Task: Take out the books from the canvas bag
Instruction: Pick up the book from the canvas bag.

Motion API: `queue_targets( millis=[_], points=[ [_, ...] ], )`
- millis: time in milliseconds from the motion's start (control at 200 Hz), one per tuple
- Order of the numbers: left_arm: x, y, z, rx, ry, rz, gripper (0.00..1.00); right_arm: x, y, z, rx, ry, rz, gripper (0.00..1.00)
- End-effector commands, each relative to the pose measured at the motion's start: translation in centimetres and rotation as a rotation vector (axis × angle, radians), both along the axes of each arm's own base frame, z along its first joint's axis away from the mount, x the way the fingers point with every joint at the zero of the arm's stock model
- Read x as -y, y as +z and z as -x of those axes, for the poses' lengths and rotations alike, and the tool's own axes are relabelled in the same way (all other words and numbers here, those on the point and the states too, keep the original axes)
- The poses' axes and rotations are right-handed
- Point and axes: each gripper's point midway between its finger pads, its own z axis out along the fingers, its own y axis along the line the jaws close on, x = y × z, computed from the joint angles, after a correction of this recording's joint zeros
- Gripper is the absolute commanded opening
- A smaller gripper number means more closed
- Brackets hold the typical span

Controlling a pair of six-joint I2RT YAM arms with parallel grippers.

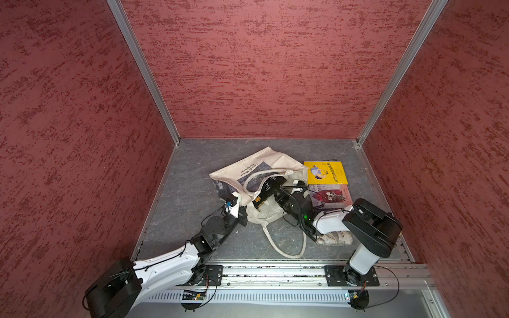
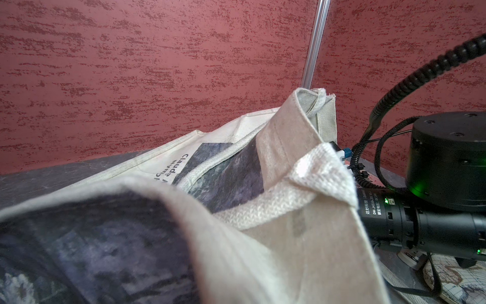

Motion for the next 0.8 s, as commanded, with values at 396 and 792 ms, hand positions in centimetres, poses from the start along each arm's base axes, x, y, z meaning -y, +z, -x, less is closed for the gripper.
queue_targets(
  millis=[396,792],
  points=[
    [0.8,3.7,0.2,0.083,-0.036,0.077,0.00,-4.8,0.0,-0.5,0.085,0.060,-0.086,0.48],
    [0.8,3.7,0.2,0.086,-0.040,0.078,0.00,-5.0,-1.7,-1.6,0.051,-0.005,-0.098,0.22]
  ],
)
